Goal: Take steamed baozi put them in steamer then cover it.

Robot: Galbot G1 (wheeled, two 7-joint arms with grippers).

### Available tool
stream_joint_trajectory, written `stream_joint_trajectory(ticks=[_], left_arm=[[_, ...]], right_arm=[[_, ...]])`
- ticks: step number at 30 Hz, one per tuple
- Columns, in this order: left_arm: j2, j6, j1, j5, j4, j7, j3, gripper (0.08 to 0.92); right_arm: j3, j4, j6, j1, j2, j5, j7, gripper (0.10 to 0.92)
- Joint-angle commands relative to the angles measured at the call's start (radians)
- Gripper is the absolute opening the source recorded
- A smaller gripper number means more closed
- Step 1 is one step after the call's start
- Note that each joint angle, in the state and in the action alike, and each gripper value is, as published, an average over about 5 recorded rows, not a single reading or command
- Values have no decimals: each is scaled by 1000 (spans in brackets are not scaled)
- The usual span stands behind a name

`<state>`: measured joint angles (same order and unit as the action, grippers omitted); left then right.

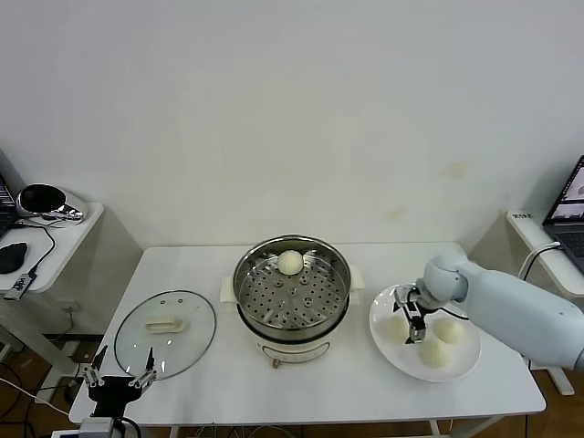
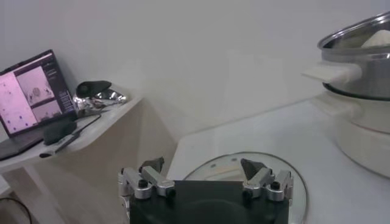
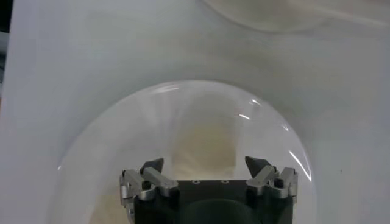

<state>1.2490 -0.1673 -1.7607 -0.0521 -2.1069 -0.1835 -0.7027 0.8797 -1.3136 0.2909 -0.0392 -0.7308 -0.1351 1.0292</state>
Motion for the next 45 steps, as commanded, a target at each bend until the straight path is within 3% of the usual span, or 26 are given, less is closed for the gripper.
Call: stream_joint_trajectory(ticks=[1,11,20,25,30,35,39,45], left_arm=[[-1,0,0,1,0,0,-1,823],[-3,0,4,1,0,0,-3,823],[-18,-1,14,-5,-3,3,2,823],[-30,-2,23,-10,-7,4,10,823],[-32,-4,30,-13,-14,5,16,823],[-28,-4,31,-13,-16,5,15,823],[-18,-3,29,-13,-12,4,9,823],[-13,-3,27,-13,-9,6,-1,823]], right_arm=[[-25,38,0,-31,-32,-21,-5,804],[-19,6,6,14,0,11,22,627],[116,-193,57,352,183,212,78,629],[253,-264,83,631,202,352,73,636],[383,-320,151,848,89,504,13,640],[436,-317,244,870,-107,657,-81,644],[439,-225,292,807,-283,749,-140,646],[423,-53,334,695,-510,773,-183,645]])
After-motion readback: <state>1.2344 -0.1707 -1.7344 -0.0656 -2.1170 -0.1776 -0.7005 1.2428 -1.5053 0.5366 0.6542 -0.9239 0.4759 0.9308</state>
